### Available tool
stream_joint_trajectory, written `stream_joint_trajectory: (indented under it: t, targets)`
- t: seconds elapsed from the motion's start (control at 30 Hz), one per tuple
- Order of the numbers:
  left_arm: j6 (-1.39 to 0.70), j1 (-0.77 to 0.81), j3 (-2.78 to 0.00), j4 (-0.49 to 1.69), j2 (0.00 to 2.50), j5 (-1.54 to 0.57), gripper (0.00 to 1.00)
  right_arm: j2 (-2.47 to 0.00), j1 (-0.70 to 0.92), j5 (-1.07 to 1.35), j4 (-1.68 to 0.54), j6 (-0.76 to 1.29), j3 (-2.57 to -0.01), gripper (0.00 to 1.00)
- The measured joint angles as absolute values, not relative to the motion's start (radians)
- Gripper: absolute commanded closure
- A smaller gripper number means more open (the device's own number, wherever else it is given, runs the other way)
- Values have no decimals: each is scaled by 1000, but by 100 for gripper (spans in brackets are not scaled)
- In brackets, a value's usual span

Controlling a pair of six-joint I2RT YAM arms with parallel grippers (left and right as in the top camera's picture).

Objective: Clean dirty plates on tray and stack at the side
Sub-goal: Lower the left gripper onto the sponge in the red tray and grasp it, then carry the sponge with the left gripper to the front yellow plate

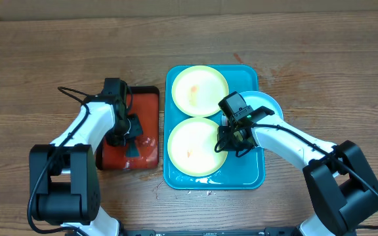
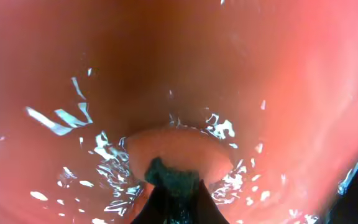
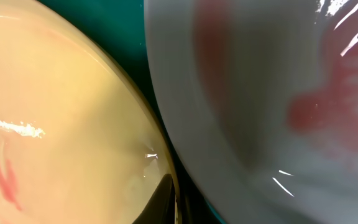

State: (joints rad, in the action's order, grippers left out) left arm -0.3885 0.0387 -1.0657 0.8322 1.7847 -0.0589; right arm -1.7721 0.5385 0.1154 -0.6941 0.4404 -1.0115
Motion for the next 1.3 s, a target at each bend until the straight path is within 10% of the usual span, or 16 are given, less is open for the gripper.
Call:
stream_joint_trajectory:
  t: [0.17,0.27,0.53,0.7,1.3]
  targets:
    - [-383,40,-1180,983,1788,-101,45,-1772,538,114,-699,440,-1011,96]
    - [-387,40,-1259,1057,1788,-109,41,-1772,538,113,-700,441,-1011,96]
    - [-390,40,-1248,1110,1788,-114,60,-1772,538,113,-701,441,-1011,96]
    - [-414,51,-1086,951,1789,-116,96,-1772,538,113,-701,441,-1012,96]
    - [-435,67,-1268,1134,1739,-104,96,-1772,510,119,-693,470,-1012,96]
